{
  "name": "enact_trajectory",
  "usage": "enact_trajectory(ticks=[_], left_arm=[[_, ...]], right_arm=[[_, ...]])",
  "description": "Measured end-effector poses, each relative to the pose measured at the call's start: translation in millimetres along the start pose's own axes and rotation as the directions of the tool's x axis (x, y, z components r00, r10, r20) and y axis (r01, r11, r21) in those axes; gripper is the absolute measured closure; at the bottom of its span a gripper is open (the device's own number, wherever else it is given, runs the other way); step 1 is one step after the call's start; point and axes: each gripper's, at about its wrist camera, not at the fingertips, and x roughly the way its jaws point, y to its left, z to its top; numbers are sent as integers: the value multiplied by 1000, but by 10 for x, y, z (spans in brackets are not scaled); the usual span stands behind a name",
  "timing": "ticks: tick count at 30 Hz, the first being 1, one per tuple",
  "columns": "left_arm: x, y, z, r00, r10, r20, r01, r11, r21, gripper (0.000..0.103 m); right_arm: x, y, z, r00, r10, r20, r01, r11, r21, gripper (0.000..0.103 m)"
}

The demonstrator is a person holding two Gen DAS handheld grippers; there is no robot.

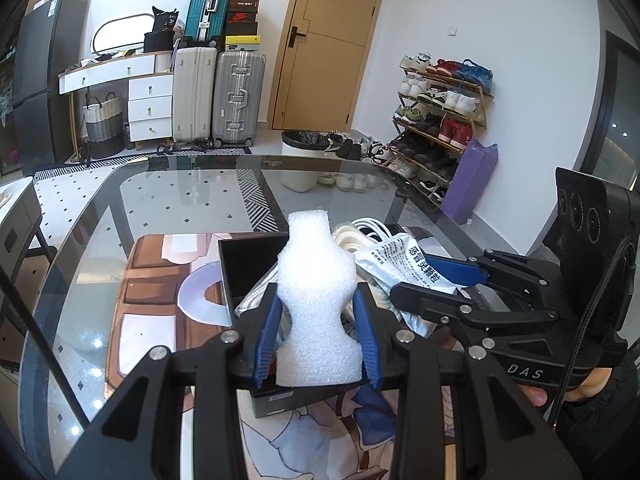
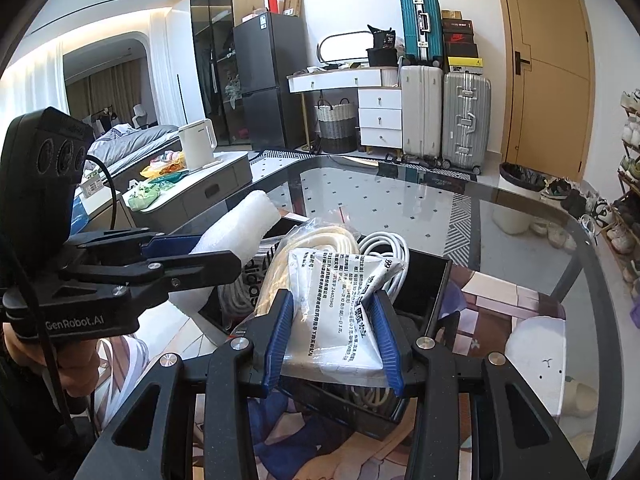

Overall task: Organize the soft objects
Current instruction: 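Carry the foam piece and printed pouch over the black box, then open both grippers to drop the foam and pouch into the box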

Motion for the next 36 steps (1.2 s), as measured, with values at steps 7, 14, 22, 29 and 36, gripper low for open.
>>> enact_trajectory(ticks=[7,14,22,29,36], left_arm=[[45,-18,-6,1000,5,-4,-5,1000,9,68],[102,-58,-5,1000,20,-8,-20,999,27,68],[134,-66,38,999,37,1,-37,999,30,68],[151,-17,37,998,57,11,-57,998,13,67],[131,-54,24,997,72,11,-72,997,33,49]], right_arm=[[67,-33,21,1000,12,-15,-12,1000,12,62],[106,-55,47,1000,16,-26,-16,1000,16,62],[97,-139,96,999,-32,5,32,999,5,59],[99,-156,118,998,-55,10,55,998,-7,39],[-98,-211,77,996,-77,44,76,997,5,16]])
